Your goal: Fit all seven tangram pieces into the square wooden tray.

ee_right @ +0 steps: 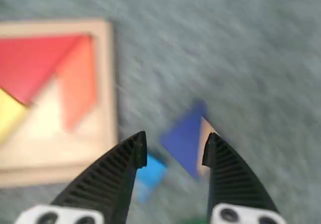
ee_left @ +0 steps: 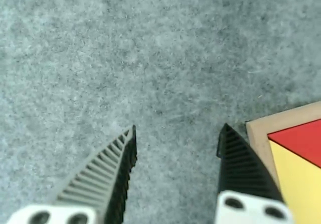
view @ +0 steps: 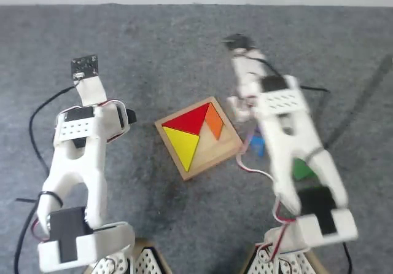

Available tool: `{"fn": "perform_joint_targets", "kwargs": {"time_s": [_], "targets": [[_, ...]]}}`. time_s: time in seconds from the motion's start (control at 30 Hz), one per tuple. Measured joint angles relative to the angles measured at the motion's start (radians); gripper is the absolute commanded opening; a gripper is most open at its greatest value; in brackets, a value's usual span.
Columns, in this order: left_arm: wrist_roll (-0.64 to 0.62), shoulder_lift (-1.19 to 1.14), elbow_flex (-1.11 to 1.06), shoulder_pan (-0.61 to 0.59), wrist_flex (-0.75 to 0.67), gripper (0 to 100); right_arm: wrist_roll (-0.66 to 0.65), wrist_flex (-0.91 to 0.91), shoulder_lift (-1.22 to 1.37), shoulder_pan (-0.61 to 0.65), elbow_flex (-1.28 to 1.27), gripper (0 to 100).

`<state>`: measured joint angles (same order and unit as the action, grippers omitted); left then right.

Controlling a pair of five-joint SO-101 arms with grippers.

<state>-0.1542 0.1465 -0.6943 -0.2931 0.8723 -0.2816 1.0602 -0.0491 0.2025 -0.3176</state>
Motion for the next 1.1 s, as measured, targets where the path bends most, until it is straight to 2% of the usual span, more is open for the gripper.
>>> {"fn": "perform_joint_targets", "kwargs": {"time_s": [0.17,0.3,0.4,0.63,0.83,1.1], "targets": [[0.0,0.0,0.0,0.003,0.0,25,-0.086,-0.08,-0.17,-0.072,-0.301,19.0],[0.0,0.0,-0.015,0.028,-0.003,25,-0.121,-0.13,-0.219,-0.078,-0.39,19.1],[0.0,0.0,-0.018,0.028,-0.003,25,-0.158,-0.169,-0.216,-0.087,-0.39,19.1],[0.0,0.0,-0.025,0.029,-0.009,25,-0.195,-0.273,-0.063,-0.204,-0.334,19.0],[0.0,0.0,-0.028,0.028,-0.018,25,-0.215,-0.281,0.155,-0.207,-0.187,18.8],[0.0,0.0,-0.028,0.028,-0.018,25,-0.221,-0.281,0.308,-0.196,-0.043,18.8]]}}
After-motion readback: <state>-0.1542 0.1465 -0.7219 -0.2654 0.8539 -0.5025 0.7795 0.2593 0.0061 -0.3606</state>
